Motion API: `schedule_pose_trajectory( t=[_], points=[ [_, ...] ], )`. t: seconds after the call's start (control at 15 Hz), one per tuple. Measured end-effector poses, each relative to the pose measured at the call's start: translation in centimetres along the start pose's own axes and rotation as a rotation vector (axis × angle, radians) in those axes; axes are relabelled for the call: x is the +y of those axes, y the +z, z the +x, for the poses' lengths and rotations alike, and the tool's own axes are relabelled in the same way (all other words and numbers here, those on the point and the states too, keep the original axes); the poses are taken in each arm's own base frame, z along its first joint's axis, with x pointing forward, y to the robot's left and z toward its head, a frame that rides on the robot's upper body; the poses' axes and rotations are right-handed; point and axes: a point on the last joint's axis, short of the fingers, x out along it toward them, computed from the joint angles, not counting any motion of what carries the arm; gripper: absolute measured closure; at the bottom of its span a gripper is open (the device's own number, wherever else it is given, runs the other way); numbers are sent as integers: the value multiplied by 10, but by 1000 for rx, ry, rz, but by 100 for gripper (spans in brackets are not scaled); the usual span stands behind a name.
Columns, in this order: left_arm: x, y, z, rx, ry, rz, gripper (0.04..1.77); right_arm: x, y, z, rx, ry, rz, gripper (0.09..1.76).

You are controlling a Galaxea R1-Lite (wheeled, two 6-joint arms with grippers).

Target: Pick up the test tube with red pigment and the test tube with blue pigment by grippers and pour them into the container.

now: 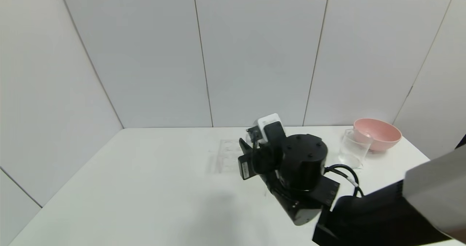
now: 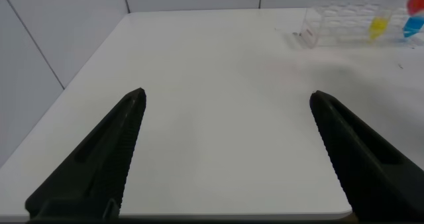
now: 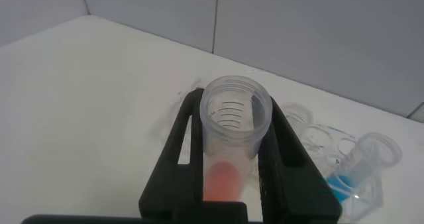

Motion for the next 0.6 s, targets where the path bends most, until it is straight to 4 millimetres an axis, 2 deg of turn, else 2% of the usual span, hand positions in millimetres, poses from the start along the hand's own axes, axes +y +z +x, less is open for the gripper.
schedule_pose_trajectory(
  t=[0.2,0.4,0.6],
  points=[
    [0,0,0,0,0,0,5,-37,7,-45,23,52,-3,132],
    [0,0,0,0,0,0,5,-95,8,-83,55,66,20,132],
    [0,0,0,0,0,0,5,-152,5,-113,69,47,42,132]
  ],
)
